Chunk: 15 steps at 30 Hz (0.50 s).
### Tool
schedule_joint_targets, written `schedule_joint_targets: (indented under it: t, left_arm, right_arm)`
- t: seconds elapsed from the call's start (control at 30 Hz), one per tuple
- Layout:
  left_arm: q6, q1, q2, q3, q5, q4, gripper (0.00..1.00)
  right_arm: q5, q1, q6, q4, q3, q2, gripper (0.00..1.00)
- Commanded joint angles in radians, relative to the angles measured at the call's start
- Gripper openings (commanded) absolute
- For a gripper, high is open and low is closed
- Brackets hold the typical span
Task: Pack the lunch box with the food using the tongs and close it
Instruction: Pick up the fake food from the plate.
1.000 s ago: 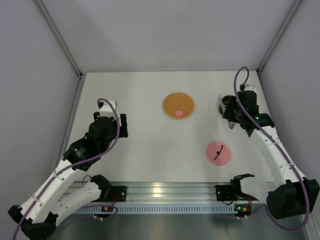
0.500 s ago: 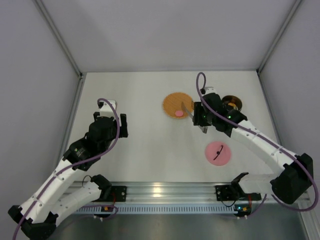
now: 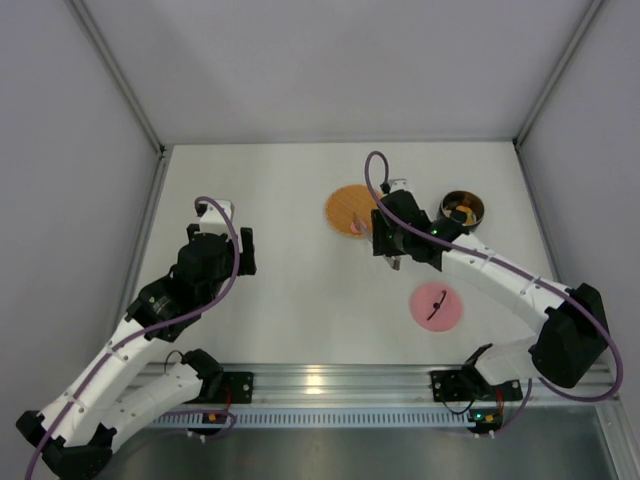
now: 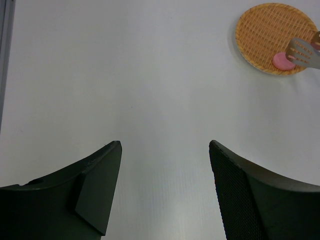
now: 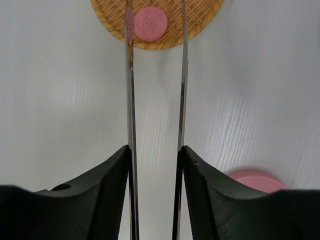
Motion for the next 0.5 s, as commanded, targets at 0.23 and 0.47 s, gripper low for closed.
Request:
schedule_joint_targets:
  t: [0.23,0.47]
  left_arm:
    - [0.006,0.002,0.002,-0.012,-0.002,0.036,0.76]
    - [0.006,0.0,0.002,-0.01,-0.001,0.036,0.76]
  right_arm:
    - [0.017,0.027,0.013,0.086,0.073,0.049,0.45]
    - [0.012,0.031,0.016,0.092,0.072,0.069,0.45]
